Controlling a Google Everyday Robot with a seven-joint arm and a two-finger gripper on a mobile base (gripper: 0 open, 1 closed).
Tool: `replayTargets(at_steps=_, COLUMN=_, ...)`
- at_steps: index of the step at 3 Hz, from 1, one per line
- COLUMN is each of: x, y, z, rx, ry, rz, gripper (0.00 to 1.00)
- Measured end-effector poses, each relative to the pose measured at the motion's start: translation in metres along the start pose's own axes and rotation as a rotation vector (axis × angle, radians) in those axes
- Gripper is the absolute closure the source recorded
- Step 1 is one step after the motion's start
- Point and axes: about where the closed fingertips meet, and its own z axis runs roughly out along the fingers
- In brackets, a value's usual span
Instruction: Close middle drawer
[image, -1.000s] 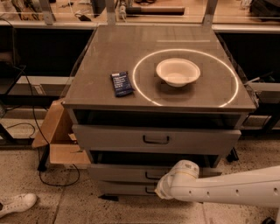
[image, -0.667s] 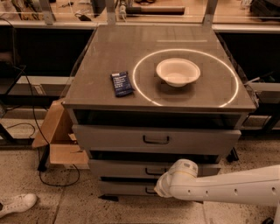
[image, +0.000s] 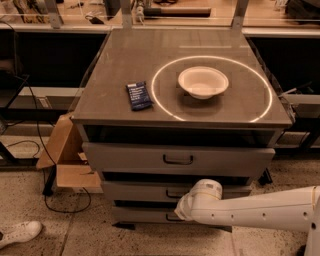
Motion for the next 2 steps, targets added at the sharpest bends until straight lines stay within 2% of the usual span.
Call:
replayTargets(at_steps=1, x=0.003, y=0.001, z=-0.002, rx=-0.002, ry=0.004, rz=0.003, gripper=1.00)
replayTargets(at_steps=2, x=0.041, y=0.010, z=-0.029, rx=-0.031, ry=0.057, rz=0.038, gripper=1.00)
